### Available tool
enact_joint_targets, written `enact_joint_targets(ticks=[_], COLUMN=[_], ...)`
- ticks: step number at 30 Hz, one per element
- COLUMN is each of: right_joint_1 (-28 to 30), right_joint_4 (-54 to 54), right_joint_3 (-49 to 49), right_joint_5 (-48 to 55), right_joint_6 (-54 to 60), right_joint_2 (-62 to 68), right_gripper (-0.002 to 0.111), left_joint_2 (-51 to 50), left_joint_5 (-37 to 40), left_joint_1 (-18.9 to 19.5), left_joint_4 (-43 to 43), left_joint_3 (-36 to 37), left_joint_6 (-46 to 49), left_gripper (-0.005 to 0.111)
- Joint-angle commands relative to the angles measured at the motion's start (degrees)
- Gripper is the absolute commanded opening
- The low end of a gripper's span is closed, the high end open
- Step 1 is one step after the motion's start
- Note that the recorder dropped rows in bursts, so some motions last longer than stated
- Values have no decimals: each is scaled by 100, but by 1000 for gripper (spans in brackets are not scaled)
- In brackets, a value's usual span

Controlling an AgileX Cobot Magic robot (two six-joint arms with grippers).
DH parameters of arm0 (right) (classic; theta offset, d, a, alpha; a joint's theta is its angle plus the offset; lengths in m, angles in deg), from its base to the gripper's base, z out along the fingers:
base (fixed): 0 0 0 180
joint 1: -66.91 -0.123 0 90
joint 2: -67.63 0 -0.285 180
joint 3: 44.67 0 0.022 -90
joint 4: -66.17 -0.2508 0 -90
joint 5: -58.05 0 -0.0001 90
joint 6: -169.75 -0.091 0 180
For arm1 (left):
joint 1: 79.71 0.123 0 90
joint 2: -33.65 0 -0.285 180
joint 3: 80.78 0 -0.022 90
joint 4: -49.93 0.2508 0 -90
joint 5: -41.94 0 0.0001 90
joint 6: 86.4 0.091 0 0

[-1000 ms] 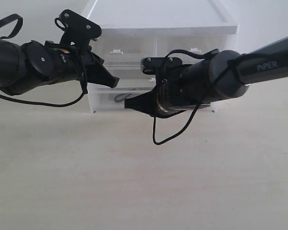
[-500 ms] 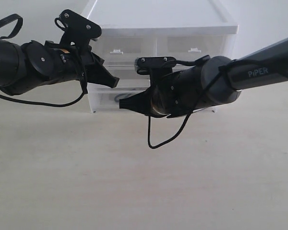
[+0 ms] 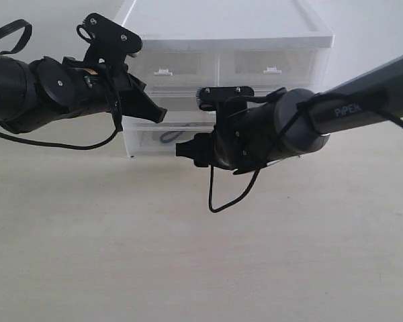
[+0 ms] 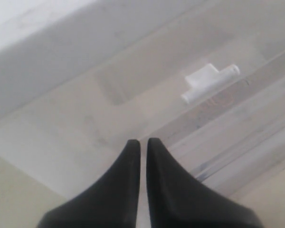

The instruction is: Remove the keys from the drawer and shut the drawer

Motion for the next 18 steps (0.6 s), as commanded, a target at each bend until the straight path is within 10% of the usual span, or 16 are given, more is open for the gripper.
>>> enact_joint_targets(ticks=[1, 18], right_joint_1=[12, 285], right_joint_4=[359, 341], right_joint_3=[170, 710], right_joint_5=[61, -8], right_joint_6=[-343, -546], right_joint_2=[194, 444], right_gripper=[59, 59], left_joint_2=[-154, -154], left_joint_5=[-3257, -3257], left_joint_1=[276, 276], left_joint_4=[-357, -357], left_joint_3=[-121, -121], left_joint_6=[-27, -27], left_gripper=[4, 4])
